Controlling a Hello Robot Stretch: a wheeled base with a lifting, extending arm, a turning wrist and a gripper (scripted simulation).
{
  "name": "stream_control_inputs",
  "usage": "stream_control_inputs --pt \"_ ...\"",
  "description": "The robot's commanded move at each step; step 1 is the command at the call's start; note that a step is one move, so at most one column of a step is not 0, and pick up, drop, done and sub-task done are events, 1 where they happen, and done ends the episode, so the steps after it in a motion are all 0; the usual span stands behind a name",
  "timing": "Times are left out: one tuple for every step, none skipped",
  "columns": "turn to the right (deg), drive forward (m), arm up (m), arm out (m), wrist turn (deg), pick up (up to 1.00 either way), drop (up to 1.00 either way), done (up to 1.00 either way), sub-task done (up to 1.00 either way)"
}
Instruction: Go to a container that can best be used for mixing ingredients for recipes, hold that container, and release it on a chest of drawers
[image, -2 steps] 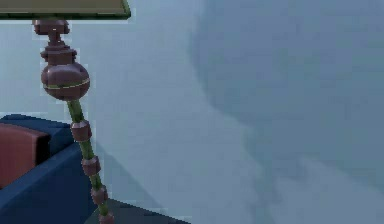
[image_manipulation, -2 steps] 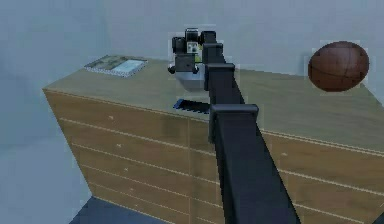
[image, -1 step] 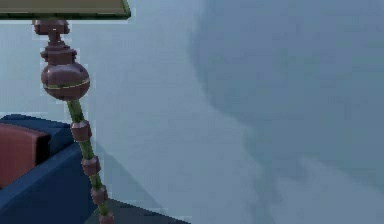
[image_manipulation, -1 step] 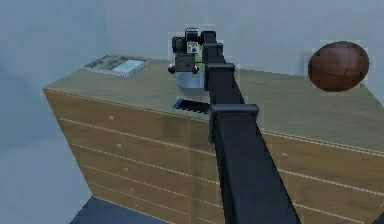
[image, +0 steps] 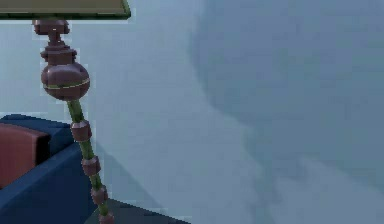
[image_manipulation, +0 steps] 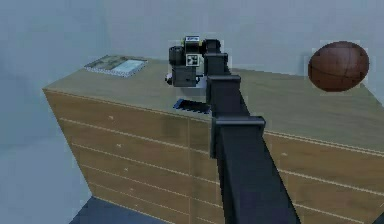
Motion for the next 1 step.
stream_control_inputs --pt "0.0 0.00 0.00 0.00 0.0 0.00 0.00 1.00 0.00"
